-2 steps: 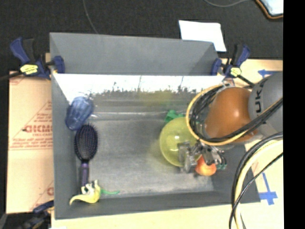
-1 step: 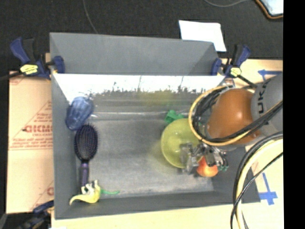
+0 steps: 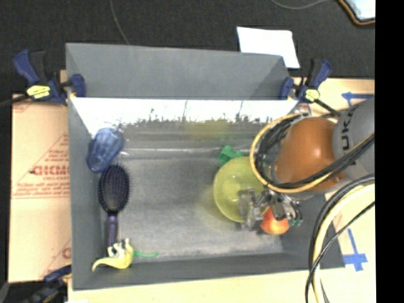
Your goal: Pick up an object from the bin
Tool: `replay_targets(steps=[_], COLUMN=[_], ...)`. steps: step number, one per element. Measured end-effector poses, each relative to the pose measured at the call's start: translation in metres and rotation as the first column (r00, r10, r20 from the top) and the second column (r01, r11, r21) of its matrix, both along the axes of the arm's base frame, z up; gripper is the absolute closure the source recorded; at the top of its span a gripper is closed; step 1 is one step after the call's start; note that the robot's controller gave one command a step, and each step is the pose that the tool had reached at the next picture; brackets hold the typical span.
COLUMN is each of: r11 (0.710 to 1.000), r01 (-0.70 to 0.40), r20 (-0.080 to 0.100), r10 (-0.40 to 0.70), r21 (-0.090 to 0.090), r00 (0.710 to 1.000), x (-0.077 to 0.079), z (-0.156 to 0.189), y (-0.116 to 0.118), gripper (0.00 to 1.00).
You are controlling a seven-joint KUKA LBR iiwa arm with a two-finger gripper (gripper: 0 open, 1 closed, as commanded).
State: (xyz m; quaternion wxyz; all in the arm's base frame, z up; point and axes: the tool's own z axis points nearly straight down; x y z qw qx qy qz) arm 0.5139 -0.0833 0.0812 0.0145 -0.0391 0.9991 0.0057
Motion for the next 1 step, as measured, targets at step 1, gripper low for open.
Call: replay_targets(steps=[1], r11=[1.0], r01=[0.013], r20=[-0.004], r10=[-0.013], r21=[0.003], r00=[1.0], x=[0.0017], z=[-0.0082], y=[0.0], gripper=[1.0])
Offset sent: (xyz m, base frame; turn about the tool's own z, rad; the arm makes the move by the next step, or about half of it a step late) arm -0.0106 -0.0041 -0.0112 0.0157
